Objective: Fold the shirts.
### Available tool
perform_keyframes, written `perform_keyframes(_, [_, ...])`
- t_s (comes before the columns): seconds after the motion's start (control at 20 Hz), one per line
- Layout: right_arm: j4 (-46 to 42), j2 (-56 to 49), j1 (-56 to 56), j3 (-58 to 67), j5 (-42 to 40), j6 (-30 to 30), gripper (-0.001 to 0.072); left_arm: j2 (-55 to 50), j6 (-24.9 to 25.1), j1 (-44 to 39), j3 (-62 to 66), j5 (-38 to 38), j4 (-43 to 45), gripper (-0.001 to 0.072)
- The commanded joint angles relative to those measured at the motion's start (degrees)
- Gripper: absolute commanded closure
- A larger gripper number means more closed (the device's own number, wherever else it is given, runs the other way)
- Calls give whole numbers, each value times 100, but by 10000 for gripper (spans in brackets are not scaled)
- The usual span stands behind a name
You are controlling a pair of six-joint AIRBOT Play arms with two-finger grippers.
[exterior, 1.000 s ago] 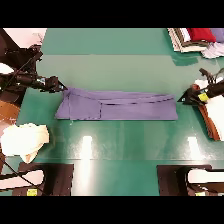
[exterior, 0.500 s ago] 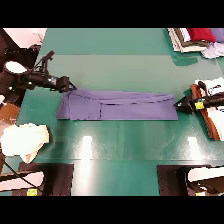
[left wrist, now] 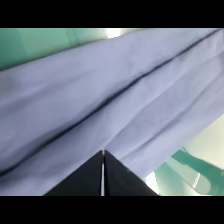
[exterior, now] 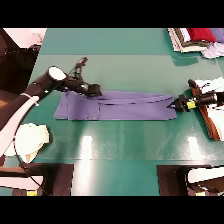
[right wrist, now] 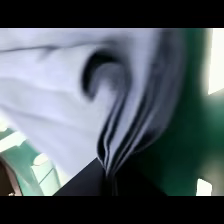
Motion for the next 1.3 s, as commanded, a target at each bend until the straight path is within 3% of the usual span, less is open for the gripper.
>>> perform_keyframes(0.0, [350,640,118,37,234,76,694,-566,-111,-612,439,201,4,681])
perform_keyframes(0.25, [485,1622,562,1156,544,997,694,-1226,-280,-1121,1069,192,-2,681])
perform_keyframes(0.5, [479,1919,1233,2308,599,1683,694,-1329,-275,-1390,1075,262,17,681])
perform_keyframes(0.75, [483,1622,2048,3060,573,1858,694,-1491,-387,-1600,1075,542,-13,681])
perform_keyframes(1.25, [485,726,3182,4459,437,1836,694,-1585,-365,-1707,1298,278,133,682])
